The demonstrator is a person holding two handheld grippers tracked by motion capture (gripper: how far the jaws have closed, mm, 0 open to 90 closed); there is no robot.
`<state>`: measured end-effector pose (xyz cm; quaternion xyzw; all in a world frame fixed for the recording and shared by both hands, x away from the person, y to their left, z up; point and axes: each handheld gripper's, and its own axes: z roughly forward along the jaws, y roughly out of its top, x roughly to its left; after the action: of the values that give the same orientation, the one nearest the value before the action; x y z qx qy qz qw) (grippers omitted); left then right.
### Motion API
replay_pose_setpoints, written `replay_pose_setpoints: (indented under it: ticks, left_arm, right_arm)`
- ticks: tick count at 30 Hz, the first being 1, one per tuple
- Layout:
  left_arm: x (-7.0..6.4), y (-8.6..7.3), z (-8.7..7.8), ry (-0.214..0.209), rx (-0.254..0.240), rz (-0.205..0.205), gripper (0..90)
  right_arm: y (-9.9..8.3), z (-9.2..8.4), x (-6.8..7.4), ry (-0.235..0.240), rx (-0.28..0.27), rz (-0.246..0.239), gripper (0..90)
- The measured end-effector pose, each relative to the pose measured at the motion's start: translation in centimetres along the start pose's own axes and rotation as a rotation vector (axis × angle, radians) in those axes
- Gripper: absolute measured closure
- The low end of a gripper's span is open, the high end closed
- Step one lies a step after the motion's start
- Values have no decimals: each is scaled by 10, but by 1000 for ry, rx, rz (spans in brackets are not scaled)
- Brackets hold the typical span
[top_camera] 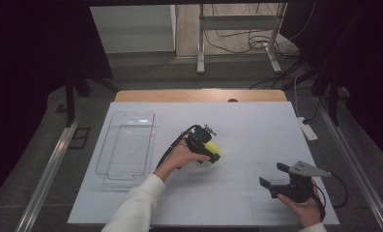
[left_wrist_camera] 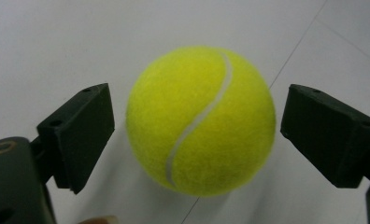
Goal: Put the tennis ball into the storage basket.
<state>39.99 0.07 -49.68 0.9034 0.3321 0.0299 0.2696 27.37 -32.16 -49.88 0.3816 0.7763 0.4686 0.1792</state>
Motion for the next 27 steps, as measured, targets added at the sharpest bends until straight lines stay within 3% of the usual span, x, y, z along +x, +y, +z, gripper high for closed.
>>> replay_pose_setpoints:
  ticks: [2, 6, 13, 27]
  left_arm:
    - [-1, -1, 2, 23, 16, 1, 152]
    - [-1, -1, 1, 7, 11, 1, 255]
    - [-3, 0, 1, 17, 15, 25, 268]
    - [-10, 2, -10, -11, -41, 31, 270]
  right_arm:
    - [0, 0, 0, 0, 0, -1, 78]
    - [0, 0, 0, -1, -2, 0, 78]
    - [0, 0, 0, -1, -3, -1, 78]
    - [0, -1, 0, -4, -4, -2, 79]
